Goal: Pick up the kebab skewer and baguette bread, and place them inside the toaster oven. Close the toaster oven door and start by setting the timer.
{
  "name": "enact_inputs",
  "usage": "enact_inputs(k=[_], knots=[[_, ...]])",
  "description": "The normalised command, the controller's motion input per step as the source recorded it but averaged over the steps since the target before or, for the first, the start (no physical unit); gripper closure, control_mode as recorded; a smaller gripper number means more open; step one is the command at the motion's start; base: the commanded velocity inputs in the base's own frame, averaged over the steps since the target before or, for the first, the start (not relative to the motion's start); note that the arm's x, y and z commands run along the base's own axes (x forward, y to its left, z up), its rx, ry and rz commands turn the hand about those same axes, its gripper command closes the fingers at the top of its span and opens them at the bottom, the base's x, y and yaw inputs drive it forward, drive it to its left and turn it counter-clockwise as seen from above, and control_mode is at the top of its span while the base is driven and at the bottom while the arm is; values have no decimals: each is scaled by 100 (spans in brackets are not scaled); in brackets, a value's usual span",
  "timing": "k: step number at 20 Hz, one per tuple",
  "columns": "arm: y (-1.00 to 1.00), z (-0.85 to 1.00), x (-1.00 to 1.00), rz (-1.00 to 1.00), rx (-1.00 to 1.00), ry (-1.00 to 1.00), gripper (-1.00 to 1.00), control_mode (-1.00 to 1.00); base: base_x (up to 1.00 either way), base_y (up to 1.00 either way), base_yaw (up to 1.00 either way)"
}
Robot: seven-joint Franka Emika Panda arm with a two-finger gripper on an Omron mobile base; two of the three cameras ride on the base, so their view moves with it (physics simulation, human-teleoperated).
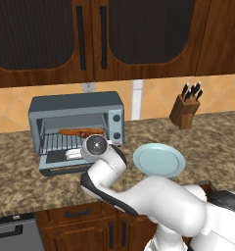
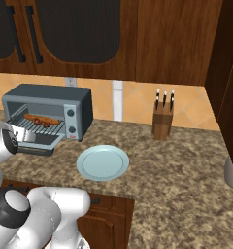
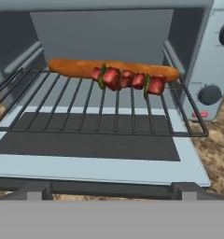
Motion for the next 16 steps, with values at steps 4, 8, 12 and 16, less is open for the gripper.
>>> enact_inputs(k=[4, 8, 12, 16], knots=[[0, 0, 40, 0, 2, 0, -100, -100, 0, 0, 0], [0, -4, 29, 0, 3, 0, -100, -100, 0, 0, 0], [0, -29, 5, 0, 0, 0, -100, -100, 0, 0, 0], [1, -34, 0, -3, 0, 0, -100, -100, 0, 0, 0]])
